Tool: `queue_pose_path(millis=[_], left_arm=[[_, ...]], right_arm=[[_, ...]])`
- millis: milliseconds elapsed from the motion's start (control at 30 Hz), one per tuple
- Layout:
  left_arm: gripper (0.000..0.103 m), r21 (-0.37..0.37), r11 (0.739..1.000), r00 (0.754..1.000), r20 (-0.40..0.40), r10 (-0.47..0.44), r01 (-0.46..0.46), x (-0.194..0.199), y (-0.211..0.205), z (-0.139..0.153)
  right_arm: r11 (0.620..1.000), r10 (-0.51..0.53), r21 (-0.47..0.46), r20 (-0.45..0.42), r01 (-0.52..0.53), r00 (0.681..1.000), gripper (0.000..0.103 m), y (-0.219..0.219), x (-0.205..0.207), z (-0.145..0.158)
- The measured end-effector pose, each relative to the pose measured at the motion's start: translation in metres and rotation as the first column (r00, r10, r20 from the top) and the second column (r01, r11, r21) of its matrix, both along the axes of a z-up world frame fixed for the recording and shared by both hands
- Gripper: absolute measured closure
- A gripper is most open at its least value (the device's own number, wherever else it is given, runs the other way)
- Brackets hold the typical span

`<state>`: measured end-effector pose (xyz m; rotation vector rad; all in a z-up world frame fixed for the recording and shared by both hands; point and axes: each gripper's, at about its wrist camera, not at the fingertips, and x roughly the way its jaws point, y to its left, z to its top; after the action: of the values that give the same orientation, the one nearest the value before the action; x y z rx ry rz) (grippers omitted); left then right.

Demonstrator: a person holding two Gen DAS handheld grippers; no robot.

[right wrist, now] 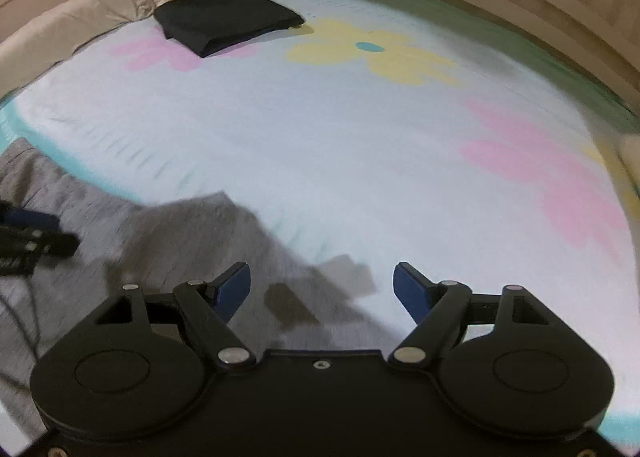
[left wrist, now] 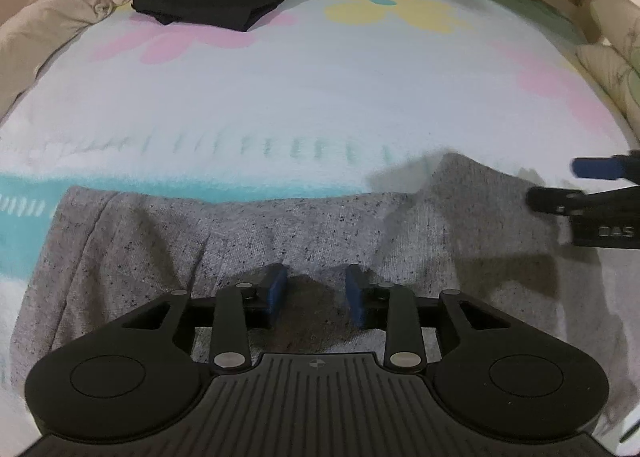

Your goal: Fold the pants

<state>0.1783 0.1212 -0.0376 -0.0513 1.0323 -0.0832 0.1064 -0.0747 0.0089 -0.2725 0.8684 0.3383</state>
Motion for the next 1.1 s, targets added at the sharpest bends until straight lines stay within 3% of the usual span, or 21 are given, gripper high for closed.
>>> queue_pose_path(millis=[133, 167, 267, 300, 400, 500, 600, 633, 700, 800, 1100], left_arm=[[0.070, -0.016, 1.000, 1.000, -0.003, 0.003, -0.003, 0.001, 0.001, 0.000], [0.070, -0.016, 1.000, 1.000, -0.002, 0.003, -0.003, 0.000, 0.001, 0.000], [0.069, -0.019, 1.000, 1.000, -0.001, 0.005, -0.005, 0.003, 0.001, -0.001], [0.070, -0.025, 1.000, 1.000, -0.003, 0.006, -0.006, 0.004, 0.003, -0.001], [0.070, -0.081, 0.995, 0.999, -0.008, 0.049, -0.050, 0.005, 0.012, 0.000], [0.070, -0.132, 0.986, 0.995, -0.017, 0.097, -0.099, 0.006, 0.019, 0.001], [0.070, -0.114, 0.990, 0.996, -0.014, 0.084, -0.085, 0.007, 0.016, 0.000], [0.070, -0.111, 0.990, 0.996, -0.009, 0.083, -0.084, 0.006, 0.015, 0.001], [0.070, -0.121, 0.989, 0.996, -0.008, 0.089, -0.089, 0.003, 0.015, 0.005], [0.070, -0.127, 0.989, 0.997, -0.002, 0.075, -0.074, -0.007, 0.016, 0.015], [0.070, -0.192, 0.981, 0.999, -0.037, -0.005, -0.002, -0.071, 0.027, 0.034]], right_arm=[[0.999, 0.050, 0.000, -0.045, -0.050, 0.998, 0.025, 0.002, 0.013, -0.010], [0.998, 0.058, -0.005, -0.053, -0.058, 0.997, 0.031, 0.003, 0.015, -0.012], [0.996, 0.078, -0.037, -0.111, -0.083, 0.991, 0.094, 0.013, 0.026, -0.021], [0.997, 0.062, -0.040, -0.126, -0.067, 0.990, 0.099, 0.011, 0.024, -0.022], [0.999, 0.046, -0.004, -0.116, -0.047, 0.992, 0.099, -0.003, 0.010, -0.018], [1.000, -0.006, -0.031, -0.142, 0.001, 0.990, 0.099, -0.013, 0.007, -0.027], [0.999, -0.027, -0.023, -0.145, 0.024, 0.989, 0.099, -0.019, 0.005, -0.029], [0.999, -0.038, -0.004, -0.152, 0.038, 0.988, 0.097, -0.022, 0.006, -0.025], [0.996, -0.071, 0.047, -0.170, 0.080, 0.983, 0.076, -0.030, 0.005, -0.016], [0.989, -0.093, 0.103, -0.156, 0.110, 0.983, 0.054, -0.039, -0.016, 0.000], [1.000, 0.018, 0.028, -0.144, -0.014, 0.989, 0.052, -0.026, -0.111, -0.001]])
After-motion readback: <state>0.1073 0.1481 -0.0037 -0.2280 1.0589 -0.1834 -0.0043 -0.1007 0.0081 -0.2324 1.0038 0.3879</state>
